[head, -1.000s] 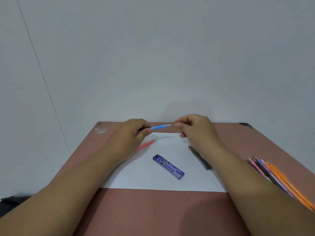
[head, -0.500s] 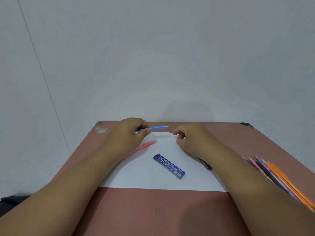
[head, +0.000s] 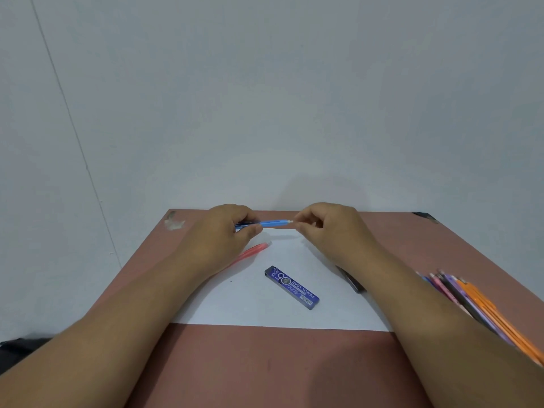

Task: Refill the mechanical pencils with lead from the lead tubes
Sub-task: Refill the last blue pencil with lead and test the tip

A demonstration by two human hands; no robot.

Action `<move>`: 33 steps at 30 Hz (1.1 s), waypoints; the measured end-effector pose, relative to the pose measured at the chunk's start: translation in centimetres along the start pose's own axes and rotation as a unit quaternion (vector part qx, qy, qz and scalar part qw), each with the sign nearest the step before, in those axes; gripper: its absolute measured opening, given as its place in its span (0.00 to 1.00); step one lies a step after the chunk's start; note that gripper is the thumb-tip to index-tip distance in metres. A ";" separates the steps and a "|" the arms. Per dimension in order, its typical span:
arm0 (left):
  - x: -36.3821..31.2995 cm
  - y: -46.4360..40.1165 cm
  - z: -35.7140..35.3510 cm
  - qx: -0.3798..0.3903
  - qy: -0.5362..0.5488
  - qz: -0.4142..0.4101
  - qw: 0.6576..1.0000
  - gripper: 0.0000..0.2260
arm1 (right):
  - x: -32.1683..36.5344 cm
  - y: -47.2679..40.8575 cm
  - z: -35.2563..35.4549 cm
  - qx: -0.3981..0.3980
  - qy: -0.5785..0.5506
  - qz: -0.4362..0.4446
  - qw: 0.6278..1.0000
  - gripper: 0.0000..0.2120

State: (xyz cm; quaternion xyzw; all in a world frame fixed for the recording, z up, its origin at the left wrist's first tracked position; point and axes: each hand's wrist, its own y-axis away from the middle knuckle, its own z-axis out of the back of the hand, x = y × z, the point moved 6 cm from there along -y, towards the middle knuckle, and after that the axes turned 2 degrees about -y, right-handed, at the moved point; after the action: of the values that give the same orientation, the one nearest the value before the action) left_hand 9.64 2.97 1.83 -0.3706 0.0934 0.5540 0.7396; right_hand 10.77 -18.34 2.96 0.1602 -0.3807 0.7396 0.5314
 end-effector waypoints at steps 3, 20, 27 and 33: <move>-0.3 0.0 0.1 -0.003 -0.004 -0.009 1.000 0.03 | 0.4 0.1 -0.1 -0.007 -0.019 0.008 1.000 0.05; -0.1 0.1 0.2 -0.006 0.008 -0.006 1.000 0.04 | -0.2 -0.3 0.8 -0.022 -0.021 -0.013 0.999 0.05; 0.0 0.0 0.2 -0.005 0.002 -0.011 1.000 0.05 | -1.5 -0.3 1.4 -0.004 0.049 -0.068 0.996 0.07; 0.0 -0.1 0.2 -0.004 -0.001 -0.005 1.000 0.06 | -1.9 -0.2 1.1 0.050 0.110 -0.103 0.987 0.10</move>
State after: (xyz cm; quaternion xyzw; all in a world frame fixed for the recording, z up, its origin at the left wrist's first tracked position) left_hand 9.66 3.14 1.99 -0.3739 0.0884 0.5506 0.7411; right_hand 11.50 -20.39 2.54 0.1428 -0.2636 0.7120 0.6349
